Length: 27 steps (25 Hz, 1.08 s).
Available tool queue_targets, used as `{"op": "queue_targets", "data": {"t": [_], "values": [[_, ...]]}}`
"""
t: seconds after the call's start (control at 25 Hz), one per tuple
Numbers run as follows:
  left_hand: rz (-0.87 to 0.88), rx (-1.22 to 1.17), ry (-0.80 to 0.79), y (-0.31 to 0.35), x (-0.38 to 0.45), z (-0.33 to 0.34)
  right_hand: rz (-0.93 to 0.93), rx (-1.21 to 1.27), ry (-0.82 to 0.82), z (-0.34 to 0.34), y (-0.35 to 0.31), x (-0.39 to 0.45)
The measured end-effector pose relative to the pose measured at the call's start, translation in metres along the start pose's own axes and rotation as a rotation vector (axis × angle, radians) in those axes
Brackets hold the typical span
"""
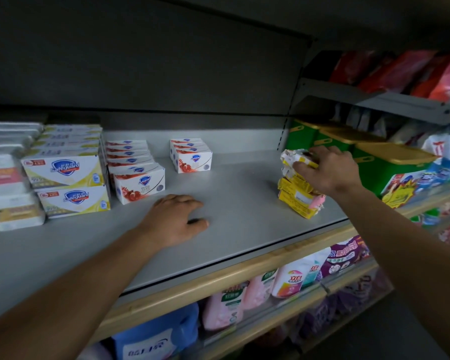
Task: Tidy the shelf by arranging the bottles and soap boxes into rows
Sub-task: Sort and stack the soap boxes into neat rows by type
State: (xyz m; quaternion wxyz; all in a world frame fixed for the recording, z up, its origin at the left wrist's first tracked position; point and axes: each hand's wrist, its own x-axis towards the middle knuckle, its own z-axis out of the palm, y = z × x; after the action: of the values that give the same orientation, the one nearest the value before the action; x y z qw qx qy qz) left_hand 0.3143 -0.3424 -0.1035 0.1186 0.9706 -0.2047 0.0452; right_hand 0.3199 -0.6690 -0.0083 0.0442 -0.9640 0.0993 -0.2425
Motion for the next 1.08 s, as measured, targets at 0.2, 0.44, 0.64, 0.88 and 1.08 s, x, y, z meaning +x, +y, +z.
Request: {"op": "queue_targets", "data": {"t": [0.2, 0.44, 0.64, 0.88, 1.08], "values": [[0.004, -0.066, 0.012, -0.002, 0.0, -0.001, -0.311, 0.167, 0.191, 0.001, -0.057, -0.029], [-0.041, -0.299, 0.26, -0.01, -0.002, -0.01, -0.279, 0.268, -0.321, 0.074, -0.112, -0.05], [-0.112, -0.472, 0.529, -0.018, -0.001, -0.027, -0.293, 0.155, -0.34, 0.113, -0.113, -0.054], [-0.091, -0.184, 0.569, -0.02, 0.04, -0.052, -0.296, 0.185, -0.326, 0.118, -0.112, -0.053], [-0.174, 0.099, 0.344, -0.018, 0.106, -0.054, -0.318, 0.219, -0.305, 0.115, -0.111, -0.055]]}}
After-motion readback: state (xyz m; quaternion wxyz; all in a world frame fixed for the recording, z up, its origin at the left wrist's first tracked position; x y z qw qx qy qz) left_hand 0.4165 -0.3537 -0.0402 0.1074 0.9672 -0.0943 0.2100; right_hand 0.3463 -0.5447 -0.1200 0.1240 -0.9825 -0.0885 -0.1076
